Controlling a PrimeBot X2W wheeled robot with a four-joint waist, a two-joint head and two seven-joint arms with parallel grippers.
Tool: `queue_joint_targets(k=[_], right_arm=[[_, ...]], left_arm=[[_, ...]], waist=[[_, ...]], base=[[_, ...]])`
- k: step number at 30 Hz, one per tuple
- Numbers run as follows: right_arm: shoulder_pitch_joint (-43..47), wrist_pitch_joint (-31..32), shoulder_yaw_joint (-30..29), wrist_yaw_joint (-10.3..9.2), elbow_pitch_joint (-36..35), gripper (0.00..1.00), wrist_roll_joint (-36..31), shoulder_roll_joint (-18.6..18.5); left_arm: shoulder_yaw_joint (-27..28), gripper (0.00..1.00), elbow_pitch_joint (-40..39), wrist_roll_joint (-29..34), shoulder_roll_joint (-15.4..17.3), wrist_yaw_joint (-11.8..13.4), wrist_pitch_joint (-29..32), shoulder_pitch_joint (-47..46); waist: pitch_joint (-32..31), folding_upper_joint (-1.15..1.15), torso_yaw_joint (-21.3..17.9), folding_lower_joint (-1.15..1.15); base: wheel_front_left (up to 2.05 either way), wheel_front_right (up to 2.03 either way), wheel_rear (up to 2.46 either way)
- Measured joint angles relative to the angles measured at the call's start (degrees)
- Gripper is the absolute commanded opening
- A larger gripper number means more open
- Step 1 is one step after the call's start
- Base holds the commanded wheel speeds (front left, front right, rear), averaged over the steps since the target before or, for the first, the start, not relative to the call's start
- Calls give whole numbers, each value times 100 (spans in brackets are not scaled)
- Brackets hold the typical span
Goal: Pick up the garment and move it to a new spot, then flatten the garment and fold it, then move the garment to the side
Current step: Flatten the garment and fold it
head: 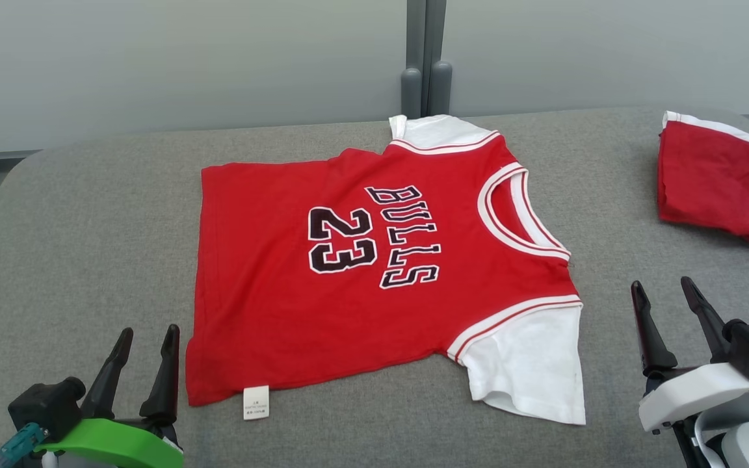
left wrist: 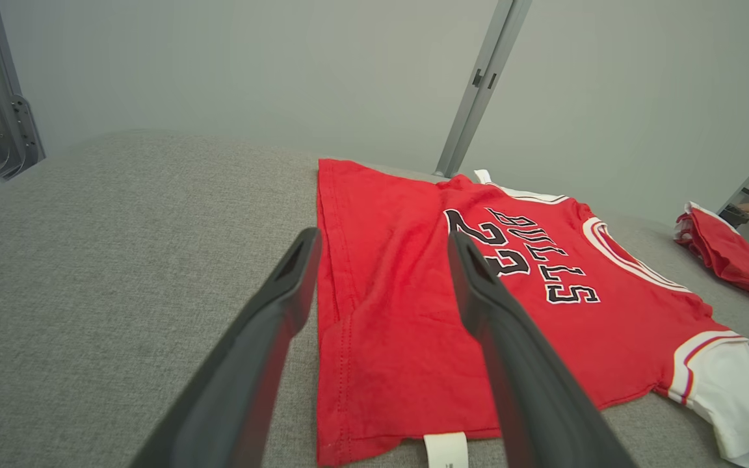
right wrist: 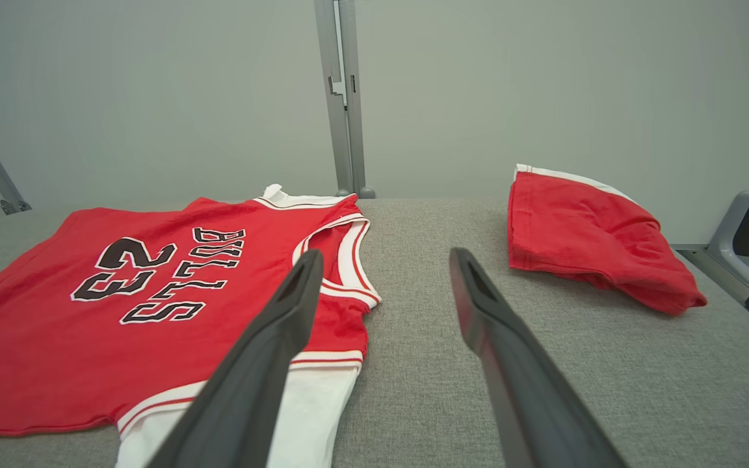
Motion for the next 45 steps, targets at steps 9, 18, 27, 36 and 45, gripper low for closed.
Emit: queue_joint_targets(k=[9, 18, 27, 36, 45], right_arm=[[0, -44, 58, 14, 107, 100, -2, 31], [254, -35, 431, 160, 404, 100, -3, 177], [388, 80, 650, 287, 773, 100, 3, 291], [376, 135, 708, 374, 1070, 100, 63, 385], [265, 169, 780, 512, 1313, 100, 119, 501]], left_arm=[[-20, 100, 41, 0, 0, 0, 0, 1], [-310, 100, 255, -81, -115, 0, 210, 175], [-430, 100, 404, -140, -116, 0, 463, 163], [-422, 100, 469, -164, -107, 0, 556, -186], [-447, 100, 776, -191, -94, 0, 709, -338]], waist=[[28, 0, 12, 0], [182, 0, 21, 0], [537, 0, -39, 0], [845, 0, -99, 0], [975, 0, -58, 0]], base=[[0, 0, 0], [0, 0, 0], [0, 0, 0], [0, 0, 0], [0, 0, 0]])
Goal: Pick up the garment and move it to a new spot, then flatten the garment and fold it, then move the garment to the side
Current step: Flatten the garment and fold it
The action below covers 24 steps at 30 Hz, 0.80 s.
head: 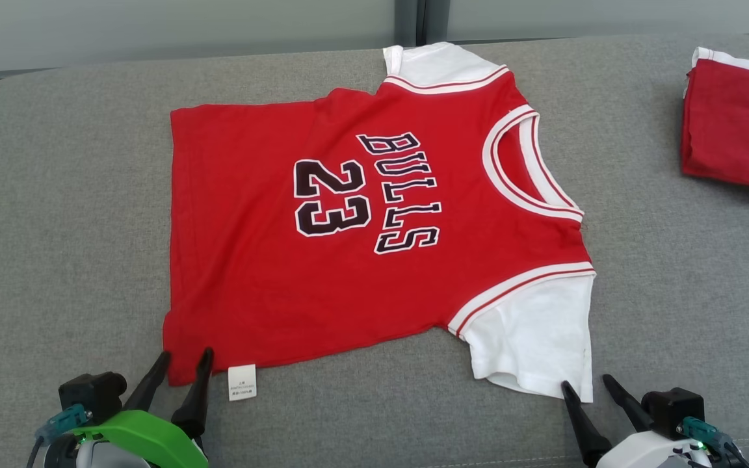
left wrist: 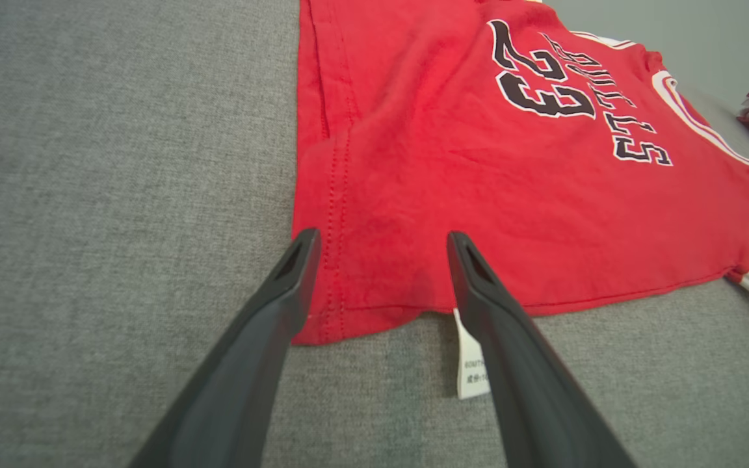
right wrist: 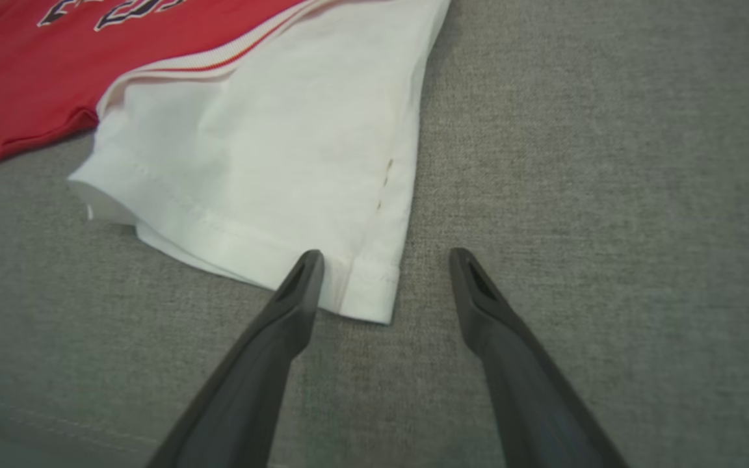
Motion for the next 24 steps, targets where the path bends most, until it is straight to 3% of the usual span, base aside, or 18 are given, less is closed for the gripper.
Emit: queue_joint_targets(k=[24], right_arm=[[-278, -60, 2, 67, 288, 100, 0, 29]], left_arm=[[-13, 100, 422, -52, -26, 94, 157, -10]], waist=[[50, 0, 65, 0]], base=[[0, 0, 0]])
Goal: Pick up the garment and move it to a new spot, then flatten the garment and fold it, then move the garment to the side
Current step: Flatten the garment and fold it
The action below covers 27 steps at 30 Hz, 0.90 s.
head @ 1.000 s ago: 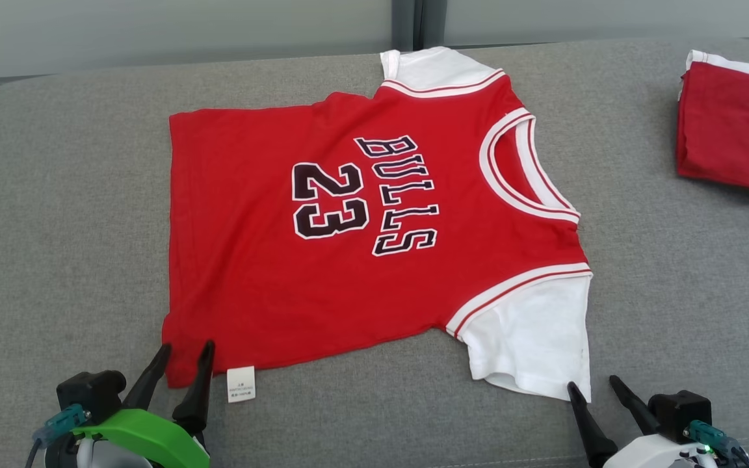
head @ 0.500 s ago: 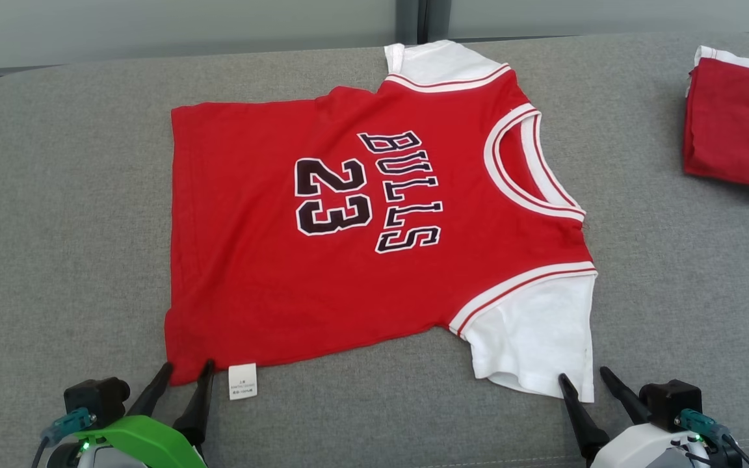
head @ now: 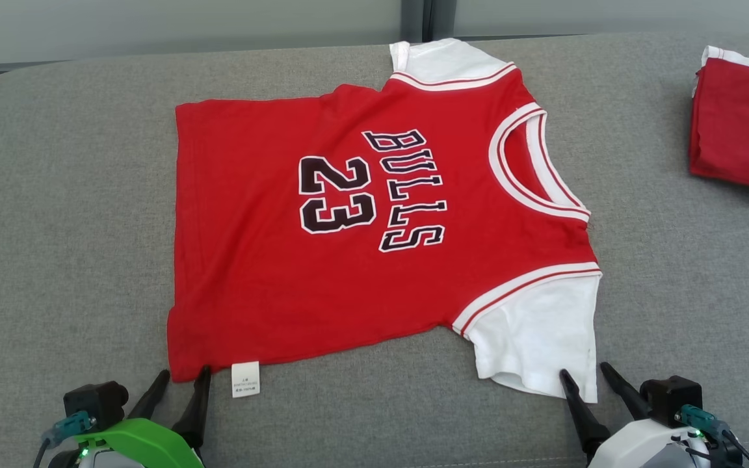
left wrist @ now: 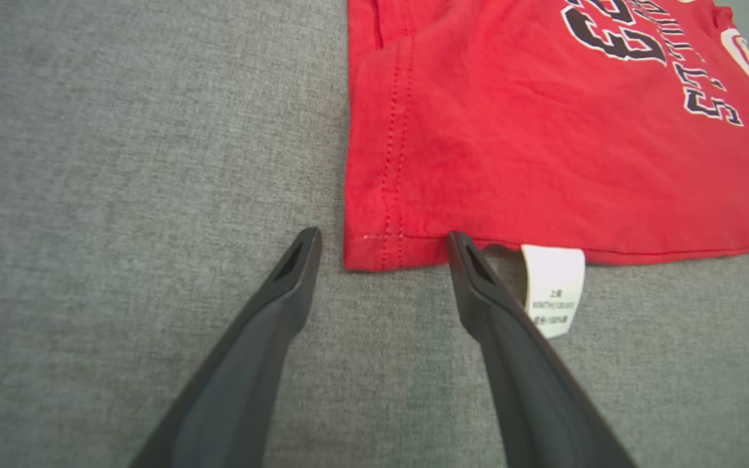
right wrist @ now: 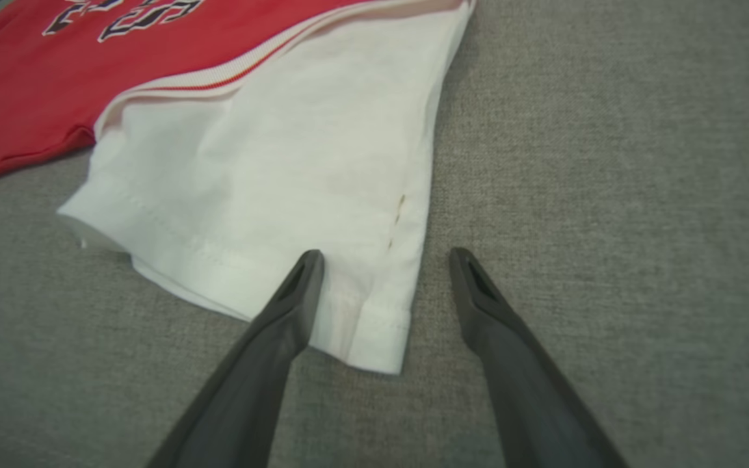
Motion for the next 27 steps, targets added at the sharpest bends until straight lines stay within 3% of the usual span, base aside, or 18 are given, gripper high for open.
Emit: queue_joint_targets(k=[3, 5, 6, 8, 9, 10, 11, 21, 27], right_arm=[[-26, -1, 4, 35, 41, 80, 0, 0], [-57, -1, 13, 60, 87, 56, 1, -3], [-78, 0, 13, 76, 114, 49, 3, -2], [-104, 0, 22, 82, 146, 36, 15, 0], [-114, 1, 48, 107, 158, 16, 25, 1], [-114, 1, 55, 127, 166, 4, 40, 10], [-114, 1, 60, 133, 172, 0, 46, 19], [-120, 1, -81, 267, 109, 0, 370, 98], [-129, -2, -402, 398, -339, 0, 806, 58]], left_arm=[[-54, 83, 31, -21, -8, -1, 0, -59], [-73, 66, 51, -44, -22, -1, 0, -78], [-80, 64, 66, -46, -26, -1, -1, -80], [-86, 32, 93, -47, -27, -5, -2, -83], [-80, 0, 104, -49, -27, -8, -7, -83], [-89, 0, 112, -51, -27, -8, -8, -86], [-103, 0, 120, -54, -29, -9, -7, -94], [-68, 0, 99, -211, -21, -34, -9, -112], [79, 0, -92, -318, 29, -35, -10, -107]], waist=[[-1, 0, 4, 0], [-3, 0, 2, 0], [-5, 0, 0, 0], [-11, 0, -6, 0], [-14, 0, -14, 0], [-19, 0, -23, 0], [-22, 0, -29, 0], [-46, 0, -76, 0], [-99, 0, -119, 0]], base=[[0, 0, 0], [0, 0, 0], [0, 0, 0], [0, 0, 0], [0, 0, 0], [0, 0, 0], [0, 0, 0], [0, 0, 0], [0, 0, 0]])
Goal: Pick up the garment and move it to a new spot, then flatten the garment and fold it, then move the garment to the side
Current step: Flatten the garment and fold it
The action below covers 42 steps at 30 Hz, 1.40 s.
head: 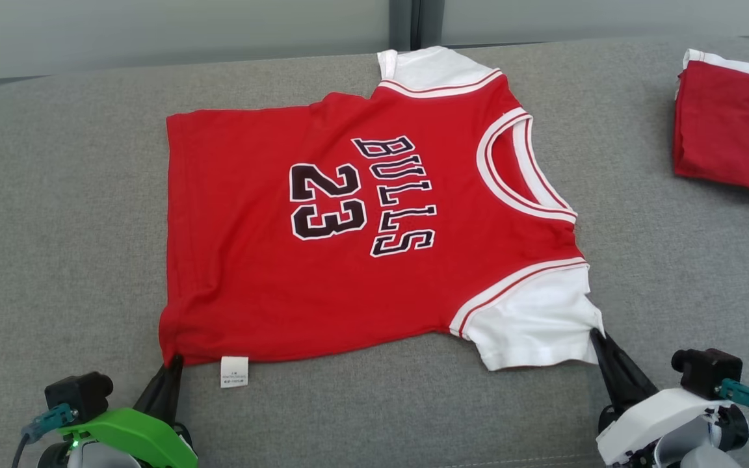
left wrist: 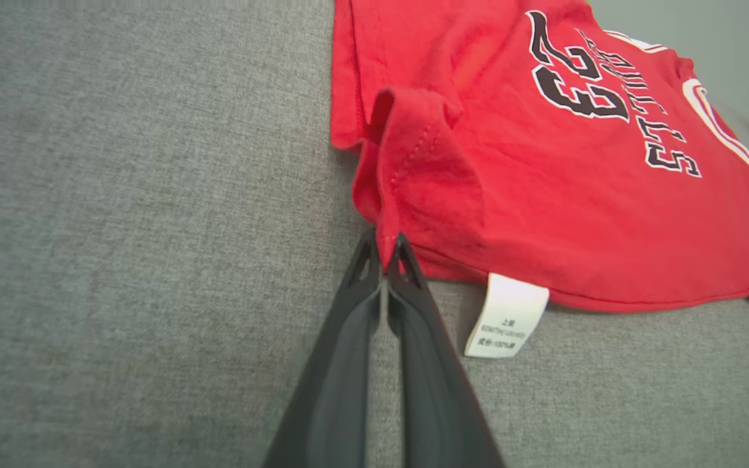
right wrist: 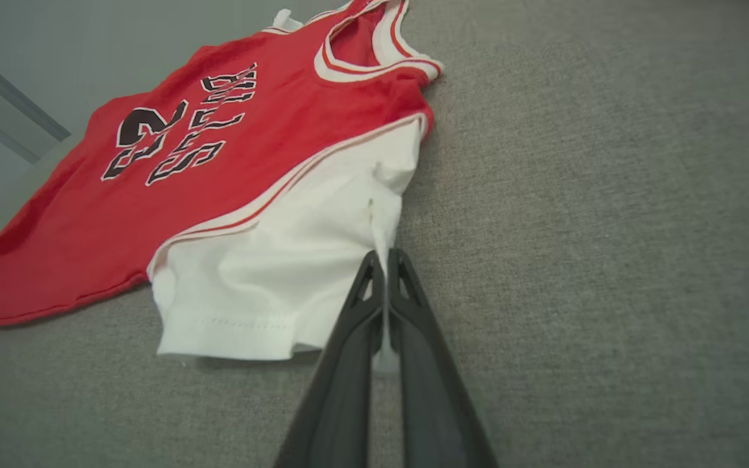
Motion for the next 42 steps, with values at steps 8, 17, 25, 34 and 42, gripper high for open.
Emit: queue_joint_targets(k=[8, 17, 25, 34, 42], right_arm=[[79, 224, -169, 98, -433, 0, 427, -266], [607, 672, -197, 187, -790, 0, 1002, -377], [1065, 925, -365, 187, -1269, 0, 1306, -584], [1325, 1140, -516, 187, -1814, 0, 1458, -786], [1179, 1477, -513, 187, -2325, 0, 1558, -969]], left_arm=[[-10, 0, -304, -177, 94, -7, 218, 202], [-14, 0, -788, -417, 264, -33, 579, 651], [164, 0, -1340, -678, 512, -10, 892, 1083], [166, 0, -2105, -957, 528, 88, 1243, 1621], [120, 0, -2954, -1018, 697, 102, 1594, 1591]], waist=[[-114, 0, -97, 0], [-225, 0, -154, 0], [-279, 0, -177, 0], [-124, 0, -219, 0], [-5, 0, -195, 0]], base=[[0, 0, 0], [0, 0, 0], [0, 0, 0], [0, 0, 0], [0, 0, 0]])
